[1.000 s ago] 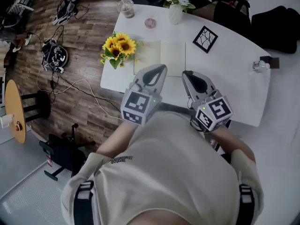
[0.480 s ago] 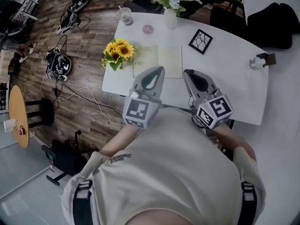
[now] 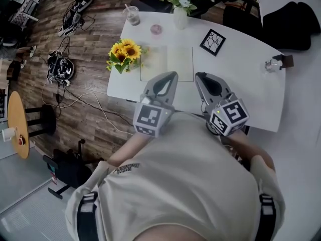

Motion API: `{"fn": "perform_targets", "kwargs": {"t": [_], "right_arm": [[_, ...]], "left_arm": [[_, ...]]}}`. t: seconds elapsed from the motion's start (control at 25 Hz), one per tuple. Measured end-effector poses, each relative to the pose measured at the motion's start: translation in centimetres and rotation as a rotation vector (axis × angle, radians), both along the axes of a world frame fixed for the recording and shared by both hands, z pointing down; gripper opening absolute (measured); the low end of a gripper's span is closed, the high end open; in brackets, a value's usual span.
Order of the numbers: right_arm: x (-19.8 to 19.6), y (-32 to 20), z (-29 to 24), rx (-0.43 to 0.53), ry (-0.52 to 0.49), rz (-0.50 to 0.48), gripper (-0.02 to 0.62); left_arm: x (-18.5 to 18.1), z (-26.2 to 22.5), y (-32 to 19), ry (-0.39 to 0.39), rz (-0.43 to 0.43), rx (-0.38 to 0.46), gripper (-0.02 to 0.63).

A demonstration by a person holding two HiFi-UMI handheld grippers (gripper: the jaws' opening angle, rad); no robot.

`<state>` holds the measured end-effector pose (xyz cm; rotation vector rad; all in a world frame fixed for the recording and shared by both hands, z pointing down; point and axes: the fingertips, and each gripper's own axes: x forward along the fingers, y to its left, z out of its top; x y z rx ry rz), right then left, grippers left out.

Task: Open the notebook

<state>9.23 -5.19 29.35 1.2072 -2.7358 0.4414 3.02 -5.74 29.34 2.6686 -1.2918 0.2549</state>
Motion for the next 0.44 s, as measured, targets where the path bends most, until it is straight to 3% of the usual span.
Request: {"fn": "perform_targets", "kwargs": {"t": [0.44], "right_arm": [[-0.28, 0.05, 0.28, -0.019, -0.004, -0.008, 0.002]], "left_arm": [[0.55, 0.58, 0.19, -0.031, 0.025, -0.021, 0.012]]}}
